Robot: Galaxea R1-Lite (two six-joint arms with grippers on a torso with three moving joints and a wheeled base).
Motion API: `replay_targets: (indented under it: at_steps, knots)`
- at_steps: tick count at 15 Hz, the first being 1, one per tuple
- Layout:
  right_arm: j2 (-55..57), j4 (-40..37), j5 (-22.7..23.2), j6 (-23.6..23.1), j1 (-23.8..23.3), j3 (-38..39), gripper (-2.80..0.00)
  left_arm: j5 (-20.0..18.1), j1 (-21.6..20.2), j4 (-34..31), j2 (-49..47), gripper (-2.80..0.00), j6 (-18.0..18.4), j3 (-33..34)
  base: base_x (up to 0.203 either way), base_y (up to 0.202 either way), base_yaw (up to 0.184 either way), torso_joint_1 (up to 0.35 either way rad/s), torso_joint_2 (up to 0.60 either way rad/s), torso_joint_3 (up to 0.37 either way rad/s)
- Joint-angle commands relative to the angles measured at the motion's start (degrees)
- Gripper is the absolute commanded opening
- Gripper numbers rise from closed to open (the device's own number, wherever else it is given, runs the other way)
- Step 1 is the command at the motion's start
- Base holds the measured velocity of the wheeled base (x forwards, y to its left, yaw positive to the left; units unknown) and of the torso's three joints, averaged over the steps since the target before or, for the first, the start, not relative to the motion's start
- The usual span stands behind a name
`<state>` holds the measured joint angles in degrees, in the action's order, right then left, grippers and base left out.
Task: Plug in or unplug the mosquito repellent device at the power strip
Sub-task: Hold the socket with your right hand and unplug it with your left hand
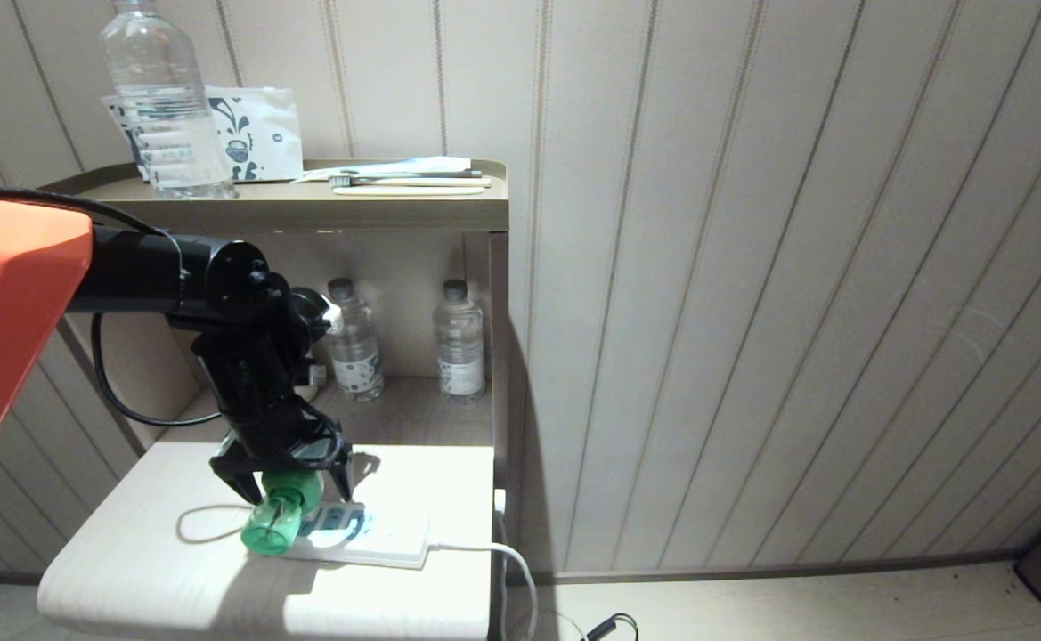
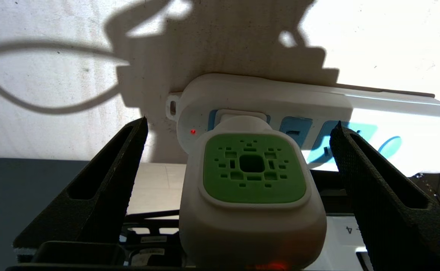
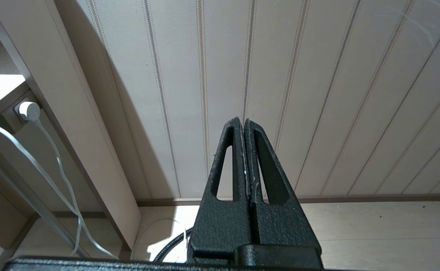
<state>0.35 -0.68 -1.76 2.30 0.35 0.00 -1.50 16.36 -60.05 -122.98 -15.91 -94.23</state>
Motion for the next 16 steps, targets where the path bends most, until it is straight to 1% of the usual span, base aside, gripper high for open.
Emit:
replay_targets:
  at_steps: [1,3,4,11,16]
  knots:
    - [0.09,-0.02,0.0,0.07,0.09,0.0,-2.8,0.09,-0.01,-0.13,-0.24,0.0,-0.09,-0.07,0.0,0.0,0.0,0.0,0.0,0.0]
    - [0.09,-0.02,0.0,-0.02,0.0,0.0,-2.8,0.36,-0.01,0.55,-0.24,0.0,-0.09,0.01,0.0,0.0,0.0,0.0,0.0,0.0]
    - [0.09,-0.02,0.0,0.01,0.08,0.0,-2.8,0.45,-0.01,0.64,-0.24,-2.8,-0.08,-0.06,0.0,0.0,0.0,0.0,0.0,0.0]
    - [0.09,-0.02,0.0,-0.02,0.0,0.0,-2.8,0.45,0.0,0.64,-0.67,-2.8,-0.09,-0.69,0.0,0.0,0.0,0.0,0.0,0.0]
    - [-0.18,-0.55,0.44,-1.63,0.09,-0.5,-2.8,0.27,0.08,0.55,-0.16,-2.8,-0.18,-0.43,0.0,0.0,0.0,0.0,0.0,0.0]
